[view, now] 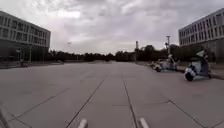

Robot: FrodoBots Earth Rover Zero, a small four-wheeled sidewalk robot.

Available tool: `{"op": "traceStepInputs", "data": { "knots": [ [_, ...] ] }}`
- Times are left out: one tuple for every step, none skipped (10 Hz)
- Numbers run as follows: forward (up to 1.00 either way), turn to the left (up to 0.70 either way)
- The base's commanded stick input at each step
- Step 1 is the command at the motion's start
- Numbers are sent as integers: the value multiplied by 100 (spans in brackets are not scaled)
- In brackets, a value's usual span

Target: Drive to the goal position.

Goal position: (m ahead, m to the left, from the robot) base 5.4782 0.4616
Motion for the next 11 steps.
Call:
{"op": "traceStepInputs", "data": {
  "knots": [
    [70, 0],
    [70, 0],
    [70, 0],
    [70, 0],
    [70, 0],
    [70, 0],
    [70, 0],
    [70, 0],
    [70, 0],
    [70, 0],
    [70, 0]
  ]
}}
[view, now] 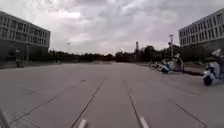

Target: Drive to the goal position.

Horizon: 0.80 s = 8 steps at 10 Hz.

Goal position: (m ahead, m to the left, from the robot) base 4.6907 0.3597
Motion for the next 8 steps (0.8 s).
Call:
{"op": "traceStepInputs", "data": {
  "knots": [
    [70, 0],
    [70, 0],
    [70, 0],
    [70, 0],
    [70, 0],
    [70, 0],
    [70, 0],
    [70, 0]
  ]
}}
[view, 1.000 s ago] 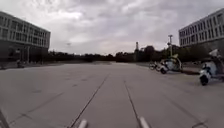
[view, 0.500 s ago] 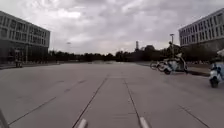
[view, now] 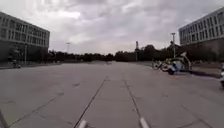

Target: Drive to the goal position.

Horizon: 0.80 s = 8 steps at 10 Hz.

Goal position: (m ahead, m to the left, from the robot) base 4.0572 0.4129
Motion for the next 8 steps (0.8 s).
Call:
{"op": "traceStepInputs", "data": {
  "knots": [
    [70, 0],
    [70, 0],
    [70, 0],
    [70, 0],
    [70, 0],
    [70, 0],
    [70, 0],
    [70, 0]
  ]
}}
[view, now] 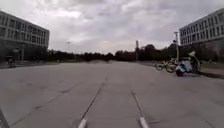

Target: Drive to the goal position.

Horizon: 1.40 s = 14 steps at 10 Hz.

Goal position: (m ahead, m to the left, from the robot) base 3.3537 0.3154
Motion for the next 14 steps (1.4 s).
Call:
{"op": "traceStepInputs", "data": {
  "knots": [
    [70, 0],
    [70, 0],
    [70, 0],
    [70, 0],
    [70, 0],
    [70, 0],
    [70, 0],
    [70, 0],
    [70, 0],
    [70, 0],
    [70, 0],
    [70, 0],
    [70, 0],
    [70, 0]
  ]
}}
